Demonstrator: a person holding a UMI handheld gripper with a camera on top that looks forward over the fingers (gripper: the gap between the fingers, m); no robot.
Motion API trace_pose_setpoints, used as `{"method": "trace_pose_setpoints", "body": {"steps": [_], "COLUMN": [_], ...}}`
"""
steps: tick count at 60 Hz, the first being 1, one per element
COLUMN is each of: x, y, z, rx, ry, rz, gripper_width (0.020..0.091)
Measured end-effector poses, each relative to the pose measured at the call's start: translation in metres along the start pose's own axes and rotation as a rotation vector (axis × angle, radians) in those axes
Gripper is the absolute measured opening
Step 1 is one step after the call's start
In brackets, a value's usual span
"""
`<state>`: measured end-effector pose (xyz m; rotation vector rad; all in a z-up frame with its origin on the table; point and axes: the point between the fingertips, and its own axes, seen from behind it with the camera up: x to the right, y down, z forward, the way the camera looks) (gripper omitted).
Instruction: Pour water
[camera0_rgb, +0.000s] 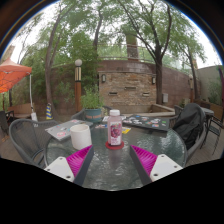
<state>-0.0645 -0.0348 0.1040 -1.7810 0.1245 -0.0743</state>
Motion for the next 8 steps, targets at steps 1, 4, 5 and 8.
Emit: {"method": "trace_pose_setpoints", "body": {"steps": [1, 4, 5, 8], "x": [0.0, -0.001, -0.001, -0.001], "y": [0.003, 0.01, 0.012, 0.015], "z": [-0.01, -0.036, -0.044, -0.065], "rx": [-0.003, -0.011, -0.01, -0.003], "ry": [0.002, 0.008, 0.008, 0.011], "rz": [-0.004, -0.016, -0.018, -0.018], "gripper_width": [0.0824, 0.0824, 0.0823, 0.0828]}}
